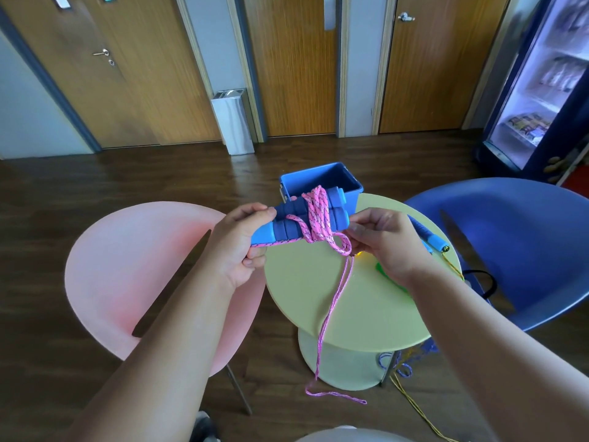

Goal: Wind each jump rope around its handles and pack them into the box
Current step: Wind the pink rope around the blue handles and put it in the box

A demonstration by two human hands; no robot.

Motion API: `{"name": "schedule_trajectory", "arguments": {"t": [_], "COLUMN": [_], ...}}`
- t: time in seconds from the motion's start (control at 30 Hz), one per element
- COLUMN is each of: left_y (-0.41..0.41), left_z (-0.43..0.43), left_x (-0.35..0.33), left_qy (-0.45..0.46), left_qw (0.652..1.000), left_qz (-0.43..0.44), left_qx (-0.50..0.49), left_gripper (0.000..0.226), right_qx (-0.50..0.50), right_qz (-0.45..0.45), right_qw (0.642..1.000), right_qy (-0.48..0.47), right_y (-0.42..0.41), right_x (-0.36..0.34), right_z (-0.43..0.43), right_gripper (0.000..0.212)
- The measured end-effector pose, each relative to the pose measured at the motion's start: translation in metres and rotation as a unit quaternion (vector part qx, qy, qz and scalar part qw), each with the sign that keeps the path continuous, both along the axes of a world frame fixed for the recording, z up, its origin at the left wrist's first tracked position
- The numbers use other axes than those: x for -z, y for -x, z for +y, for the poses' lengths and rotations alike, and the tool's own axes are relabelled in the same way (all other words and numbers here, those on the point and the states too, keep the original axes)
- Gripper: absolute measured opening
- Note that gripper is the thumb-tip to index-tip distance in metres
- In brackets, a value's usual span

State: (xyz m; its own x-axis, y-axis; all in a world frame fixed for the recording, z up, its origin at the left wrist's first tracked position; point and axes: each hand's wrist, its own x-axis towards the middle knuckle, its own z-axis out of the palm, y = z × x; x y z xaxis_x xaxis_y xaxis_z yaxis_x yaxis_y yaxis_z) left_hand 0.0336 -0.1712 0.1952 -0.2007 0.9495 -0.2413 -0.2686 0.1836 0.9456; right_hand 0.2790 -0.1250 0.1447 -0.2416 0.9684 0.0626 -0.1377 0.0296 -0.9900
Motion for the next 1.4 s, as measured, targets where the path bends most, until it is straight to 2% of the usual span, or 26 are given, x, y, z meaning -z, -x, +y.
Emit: {"name": "schedule_trajectory", "arguments": {"t": [0.1,0.2,0.3,0.4,0.5,0.57,0.63,0.77,0.97,1.07,1.13,1.17,1.27,1.33,1.4], "left_y": [-0.002,-0.001,-0.002,-0.008,-0.014,-0.019,-0.026,-0.039,-0.053,-0.058,-0.062,-0.063,-0.069,-0.074,-0.080], "left_z": [-0.001,-0.003,-0.006,-0.009,-0.008,-0.008,-0.010,-0.009,-0.001,0.003,0.006,0.008,0.009,0.011,0.012], "left_x": [0.002,0.009,0.016,0.022,0.034,0.038,0.040,0.040,0.045,0.047,0.047,0.046,0.041,0.041,0.039], "left_qy": [0.008,0.002,-0.034,-0.069,-0.091,-0.089,-0.079,-0.067,-0.076,-0.075,-0.050,-0.033,-0.002,0.006,0.018], "left_qw": [1.000,0.998,0.995,0.994,0.987,0.983,0.988,0.995,0.996,0.994,0.987,0.984,0.988,0.991,0.993], "left_qz": [0.015,0.057,0.087,0.088,0.130,0.145,0.105,0.037,0.021,0.078,0.142,0.163,0.143,0.129,0.116], "left_qx": [0.004,0.007,0.014,0.016,0.042,0.063,0.077,0.062,0.030,0.034,0.047,0.057,0.063,0.041,0.024], "left_gripper": [0.013,0.011,0.009,0.009,0.009,0.020,0.044,0.062,0.042,0.035,0.029,0.034,0.052,0.048,0.036], "right_qx": [0.031,0.051,0.059,0.046,0.040,0.033,0.028,0.030,0.069,0.088,0.093,0.092,0.074,0.067,0.084], "right_qz": [-0.026,-0.042,-0.089,-0.077,-0.108,-0.133,-0.148,-0.146,-0.114,-0.111,-0.126,-0.139,-0.153,-0.112,-0.045], "right_qw": [0.999,0.998,0.993,0.995,0.990,0.985,0.984,0.987,0.990,0.989,0.984,0.980,0.971,0.979,0.992], "right_qy": [-0.017,-0.015,-0.041,-0.050,-0.077,-0.101,-0.090,-0.062,-0.036,-0.045,-0.083,-0.109,-0.166,-0.154,-0.086], "right_y": [-0.003,-0.002,0.002,0.008,0.013,0.014,0.014,0.007,0.001,-0.006,-0.013,-0.017,-0.029,-0.032,-0.033], "right_x": [-0.002,-0.005,-0.004,-0.003,-0.001,0.006,0.015,0.015,0.021,0.021,0.017,0.015,0.014,0.014,0.014], "right_z": [-0.002,-0.009,-0.019,-0.028,-0.034,-0.035,-0.031,-0.023,-0.016,-0.016,-0.016,-0.016,-0.016,-0.019,-0.021], "right_gripper": [0.005,0.016,0.017,0.013,0.033,0.045,0.048,0.043,0.021,0.013,0.015,0.017,0.022,0.029,0.036]}}
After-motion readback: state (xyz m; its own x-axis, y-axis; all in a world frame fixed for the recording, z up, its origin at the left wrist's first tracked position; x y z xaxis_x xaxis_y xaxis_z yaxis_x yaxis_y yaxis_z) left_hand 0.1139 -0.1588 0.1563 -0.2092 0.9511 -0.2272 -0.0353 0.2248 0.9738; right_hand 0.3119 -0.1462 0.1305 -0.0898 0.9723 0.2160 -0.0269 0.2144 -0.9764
